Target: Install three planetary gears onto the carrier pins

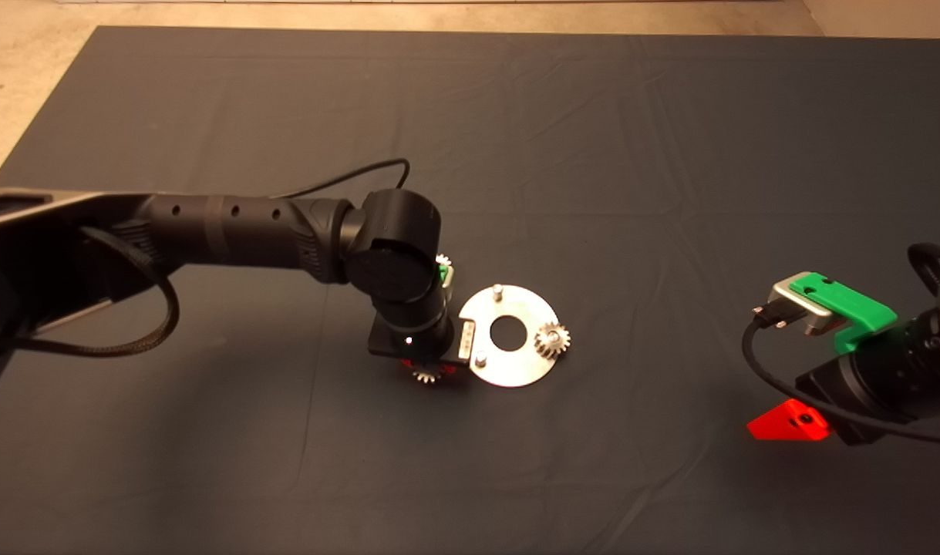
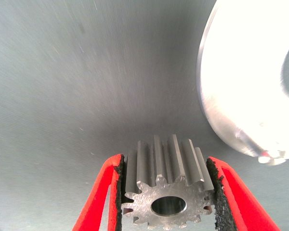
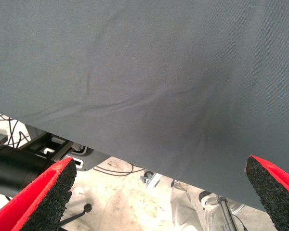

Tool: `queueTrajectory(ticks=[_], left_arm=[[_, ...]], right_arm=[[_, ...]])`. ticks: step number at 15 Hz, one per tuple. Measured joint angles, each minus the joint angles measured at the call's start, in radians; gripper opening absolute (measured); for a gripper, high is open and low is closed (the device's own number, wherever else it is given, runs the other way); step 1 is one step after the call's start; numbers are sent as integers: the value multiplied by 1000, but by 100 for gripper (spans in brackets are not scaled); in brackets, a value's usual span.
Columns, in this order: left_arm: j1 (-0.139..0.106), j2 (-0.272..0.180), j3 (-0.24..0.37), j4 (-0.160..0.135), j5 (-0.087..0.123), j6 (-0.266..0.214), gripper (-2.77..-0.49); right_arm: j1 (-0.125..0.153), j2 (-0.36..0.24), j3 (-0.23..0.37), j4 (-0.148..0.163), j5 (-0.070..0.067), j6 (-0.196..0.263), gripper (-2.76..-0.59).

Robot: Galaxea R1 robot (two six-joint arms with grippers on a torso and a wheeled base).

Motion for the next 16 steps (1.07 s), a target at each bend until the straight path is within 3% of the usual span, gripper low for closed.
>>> queueTrajectory(ticks=[10,16], left_arm=[[-30,18,0,-26,2,-22,-235],[-30,58,-10,-81,2,-26,-235]], right_arm=[[0,0,0,0,0,1,-74],[0,0,1,0,0,1,-74]])
